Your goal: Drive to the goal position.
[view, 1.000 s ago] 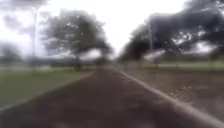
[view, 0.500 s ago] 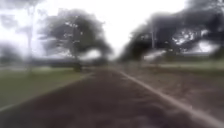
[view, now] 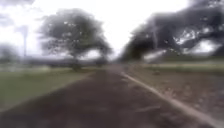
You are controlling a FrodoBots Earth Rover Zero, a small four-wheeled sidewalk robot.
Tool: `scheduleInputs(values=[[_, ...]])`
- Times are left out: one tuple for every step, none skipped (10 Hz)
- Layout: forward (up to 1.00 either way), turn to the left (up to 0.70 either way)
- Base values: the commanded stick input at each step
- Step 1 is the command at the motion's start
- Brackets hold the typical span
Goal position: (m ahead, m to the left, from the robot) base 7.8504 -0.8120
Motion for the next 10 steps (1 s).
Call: scheduleInputs(values=[[0.70, 0.00], [0.70, 0.00], [0.70, 0.00], [0.70, 0.00], [0.70, 0.00], [0.70, 0.00], [0.70, 0.00], [0.70, 0.00], [0.70, 0.00], [0.70, 0.00]])
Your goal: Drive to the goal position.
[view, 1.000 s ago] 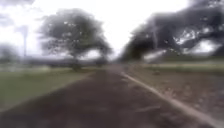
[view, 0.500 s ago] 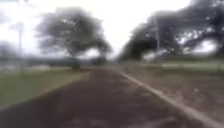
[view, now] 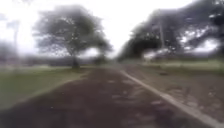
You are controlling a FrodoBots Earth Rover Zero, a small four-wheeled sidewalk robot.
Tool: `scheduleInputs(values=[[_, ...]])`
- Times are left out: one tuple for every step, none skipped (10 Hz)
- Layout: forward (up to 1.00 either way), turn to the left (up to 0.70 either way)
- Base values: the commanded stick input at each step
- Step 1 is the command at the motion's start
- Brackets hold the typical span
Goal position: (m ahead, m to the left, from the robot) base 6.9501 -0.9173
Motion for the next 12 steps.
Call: scheduleInputs(values=[[0.70, 0.00], [0.70, 0.00], [0.70, 0.00], [0.70, 0.00], [0.70, 0.00], [0.70, 0.00], [0.70, 0.00], [0.70, 0.00], [0.70, 0.00], [0.70, 0.00], [0.70, 0.00], [0.70, 0.00]])
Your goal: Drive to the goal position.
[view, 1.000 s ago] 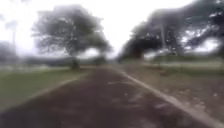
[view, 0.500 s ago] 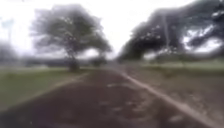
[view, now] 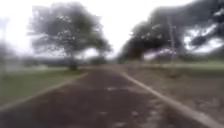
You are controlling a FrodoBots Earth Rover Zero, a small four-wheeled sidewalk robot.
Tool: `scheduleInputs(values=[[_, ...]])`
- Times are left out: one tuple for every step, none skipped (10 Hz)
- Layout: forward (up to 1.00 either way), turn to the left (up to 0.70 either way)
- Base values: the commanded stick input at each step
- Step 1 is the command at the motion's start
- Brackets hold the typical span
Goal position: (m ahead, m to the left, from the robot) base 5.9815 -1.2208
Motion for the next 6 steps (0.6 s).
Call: scheduleInputs(values=[[0.70, 0.00], [0.70, 0.00], [0.70, 0.00], [0.70, 0.00], [0.70, 0.00], [0.70, 0.00]])
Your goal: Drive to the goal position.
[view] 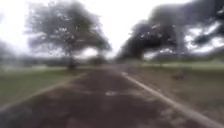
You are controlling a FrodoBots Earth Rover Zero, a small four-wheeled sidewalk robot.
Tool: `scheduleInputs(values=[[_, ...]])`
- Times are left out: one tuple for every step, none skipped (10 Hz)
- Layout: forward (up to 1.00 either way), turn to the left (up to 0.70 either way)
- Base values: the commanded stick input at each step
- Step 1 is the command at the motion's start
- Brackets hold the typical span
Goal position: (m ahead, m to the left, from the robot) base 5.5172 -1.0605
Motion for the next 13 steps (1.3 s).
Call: scheduleInputs(values=[[0.70, 0.00], [0.70, 0.00], [0.70, 0.00], [0.70, 0.00], [0.70, 0.00], [0.70, 0.00], [0.70, 0.00], [0.70, 0.00], [0.70, 0.00], [0.70, 0.00], [0.70, 0.00], [0.70, 0.00], [0.70, 0.00]])
